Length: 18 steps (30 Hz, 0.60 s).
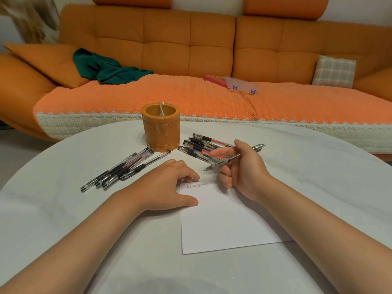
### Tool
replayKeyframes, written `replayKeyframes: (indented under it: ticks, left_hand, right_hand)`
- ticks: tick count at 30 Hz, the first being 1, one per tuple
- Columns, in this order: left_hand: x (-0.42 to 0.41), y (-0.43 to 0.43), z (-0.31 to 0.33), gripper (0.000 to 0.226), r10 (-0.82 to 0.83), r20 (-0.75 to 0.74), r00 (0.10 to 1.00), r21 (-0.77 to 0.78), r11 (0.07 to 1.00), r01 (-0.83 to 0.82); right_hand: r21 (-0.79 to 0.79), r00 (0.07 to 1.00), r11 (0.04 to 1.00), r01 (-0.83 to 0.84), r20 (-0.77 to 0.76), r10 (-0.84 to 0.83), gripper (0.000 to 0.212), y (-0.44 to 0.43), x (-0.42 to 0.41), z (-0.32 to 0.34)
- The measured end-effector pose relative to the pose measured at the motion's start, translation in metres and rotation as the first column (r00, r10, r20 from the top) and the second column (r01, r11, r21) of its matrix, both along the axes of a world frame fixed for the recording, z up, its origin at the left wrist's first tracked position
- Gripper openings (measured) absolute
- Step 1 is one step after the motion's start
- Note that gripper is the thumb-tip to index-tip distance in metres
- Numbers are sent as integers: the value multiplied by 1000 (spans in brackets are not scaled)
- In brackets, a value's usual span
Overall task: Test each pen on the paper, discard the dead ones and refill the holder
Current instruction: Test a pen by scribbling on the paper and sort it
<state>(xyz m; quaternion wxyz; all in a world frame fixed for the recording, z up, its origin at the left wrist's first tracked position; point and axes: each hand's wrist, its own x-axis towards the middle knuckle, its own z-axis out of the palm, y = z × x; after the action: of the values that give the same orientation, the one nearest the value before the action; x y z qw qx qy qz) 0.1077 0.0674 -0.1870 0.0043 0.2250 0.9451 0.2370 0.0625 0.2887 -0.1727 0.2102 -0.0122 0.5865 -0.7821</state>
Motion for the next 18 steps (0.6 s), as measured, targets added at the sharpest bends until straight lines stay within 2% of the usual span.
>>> replayKeyframes:
  ticks: [4,6,8,12,18]
  left_hand:
    - [1,0,0,53,15,1,1000,9,1000,-16]
    - [0,0,0,54,18,5,1000,14,1000,-18]
    - [-1,0,0,54,18,10,1000,19,1000,-18]
    - [-2,-1,-1,55,13,-2,1000,-9,1000,-13]
    - [0,7,-8,43,47,-75,996,10,999,-47]
  right_hand:
    - [107,983,994,15,-184,5,61,0,5,-9]
    - [175,961,985,13,-274,36,36,0,8,-11]
    - [325,926,945,40,-367,87,7,0,10,-11]
    - [547,878,832,89,-437,193,10,-4,15,-11]
    - [609,874,791,64,-416,250,12,-7,14,-10]
